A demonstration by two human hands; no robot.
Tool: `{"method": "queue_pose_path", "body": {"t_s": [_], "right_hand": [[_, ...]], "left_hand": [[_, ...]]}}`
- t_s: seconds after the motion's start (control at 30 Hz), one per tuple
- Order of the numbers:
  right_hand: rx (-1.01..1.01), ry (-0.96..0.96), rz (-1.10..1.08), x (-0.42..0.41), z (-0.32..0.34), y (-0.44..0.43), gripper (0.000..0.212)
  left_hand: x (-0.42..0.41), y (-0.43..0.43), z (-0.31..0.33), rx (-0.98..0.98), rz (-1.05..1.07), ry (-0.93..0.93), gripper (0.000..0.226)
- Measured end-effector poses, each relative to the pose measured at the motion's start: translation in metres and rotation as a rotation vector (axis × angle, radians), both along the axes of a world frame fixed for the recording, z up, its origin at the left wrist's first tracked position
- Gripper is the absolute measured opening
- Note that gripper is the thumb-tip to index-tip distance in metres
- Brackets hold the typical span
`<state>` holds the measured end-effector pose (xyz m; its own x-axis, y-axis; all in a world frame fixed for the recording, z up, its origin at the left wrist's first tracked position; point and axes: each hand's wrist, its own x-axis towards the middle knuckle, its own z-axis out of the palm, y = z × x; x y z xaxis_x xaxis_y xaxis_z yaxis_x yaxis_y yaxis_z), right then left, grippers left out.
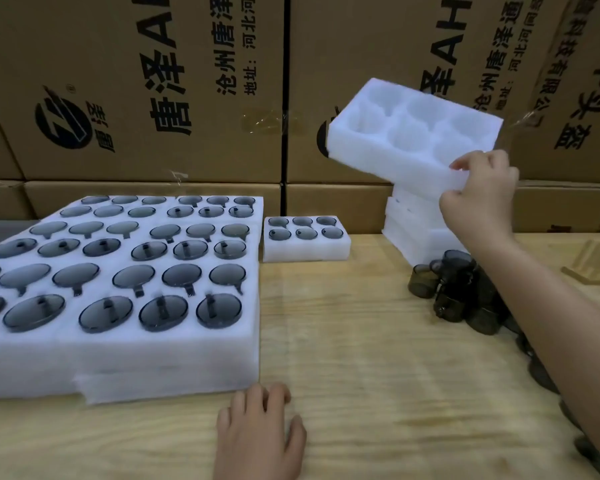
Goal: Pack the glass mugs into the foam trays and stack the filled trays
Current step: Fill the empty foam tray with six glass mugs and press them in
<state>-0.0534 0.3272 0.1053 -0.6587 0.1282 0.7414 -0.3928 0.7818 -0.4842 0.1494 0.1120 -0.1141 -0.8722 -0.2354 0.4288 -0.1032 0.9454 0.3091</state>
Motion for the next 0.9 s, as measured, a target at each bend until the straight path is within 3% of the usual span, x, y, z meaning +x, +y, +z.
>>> {"method": "queue_pose_path", "body": {"t_s": [0.07,0.2,0.33,0.47,0.6,0.73,0.9], "right_hand": [[-0.027,0.018,0.001,0.046,-0.022,0.0,0.038],[-0.088,0.02,0.073,0.134,-0.083,0.001,0.027],[-0.113,-0.068,0.137,0.198,-0.153,0.004,0.021],[-0.071,-0.168,0.213,0.224,-0.195,0.019,0.028],[0.027,-0.21,0.258,0.232,-0.205,0.028,0.029],[0.007,-0.229,0.304,0.231,-0.205,0.029,0.028],[-0.408,-0.25,0.438,0.223,-0.195,0.035,0.036]], "left_hand": [[0.005,0.003,0.008,-0.051,0.025,-0.169,0.032],[0.006,-0.002,0.007,0.119,0.024,-0.11,0.029],[0.022,-0.003,0.021,1.098,0.011,0.247,0.029],[0.031,-0.006,0.028,1.529,0.006,0.409,0.029],[0.037,-0.007,0.023,1.489,-0.176,0.306,0.013],[0.036,-0.01,0.016,1.312,-0.318,0.171,0.042],[0.031,-0.017,0.014,1.3,-0.33,0.155,0.058]]}}
